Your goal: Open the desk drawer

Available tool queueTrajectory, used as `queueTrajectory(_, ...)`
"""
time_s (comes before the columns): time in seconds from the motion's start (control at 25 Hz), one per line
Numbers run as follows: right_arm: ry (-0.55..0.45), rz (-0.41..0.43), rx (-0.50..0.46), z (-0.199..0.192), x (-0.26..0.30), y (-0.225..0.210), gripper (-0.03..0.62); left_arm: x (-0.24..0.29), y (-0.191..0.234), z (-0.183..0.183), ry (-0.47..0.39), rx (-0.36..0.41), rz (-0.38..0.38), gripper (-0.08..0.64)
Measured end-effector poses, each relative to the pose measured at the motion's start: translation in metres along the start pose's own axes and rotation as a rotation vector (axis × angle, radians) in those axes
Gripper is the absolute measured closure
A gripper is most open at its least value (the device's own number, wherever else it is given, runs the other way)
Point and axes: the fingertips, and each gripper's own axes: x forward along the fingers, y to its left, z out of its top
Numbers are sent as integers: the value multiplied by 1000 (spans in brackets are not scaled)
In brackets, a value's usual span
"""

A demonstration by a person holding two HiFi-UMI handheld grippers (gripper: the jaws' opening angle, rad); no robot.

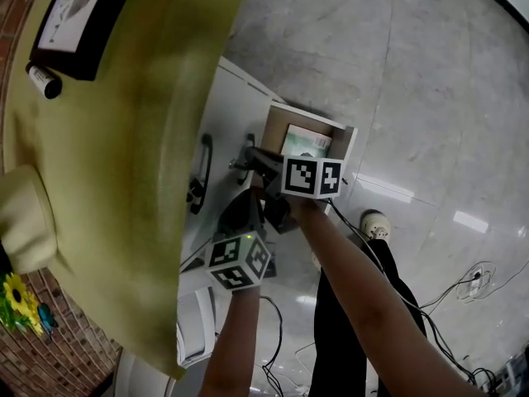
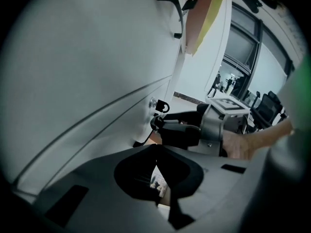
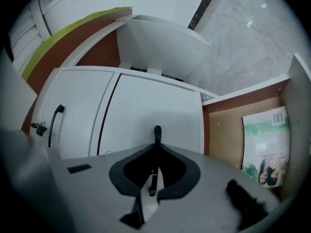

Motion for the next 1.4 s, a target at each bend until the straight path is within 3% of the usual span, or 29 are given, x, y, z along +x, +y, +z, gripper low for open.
queueTrajectory(0.4, 77, -17, -28, -1, -10, -2, 568, -3, -18, -8, 6, -31, 15, 551)
queueTrajectory(0.88, 88, -25, -41, 0, -55, -14, 568, -6, -60, -27, 28, -56, -2, 551)
queueTrajectory(1.4, 61, -56, -30, 1, -104, -28, 568, -13, -106, -39, 42, -22, -61, 551)
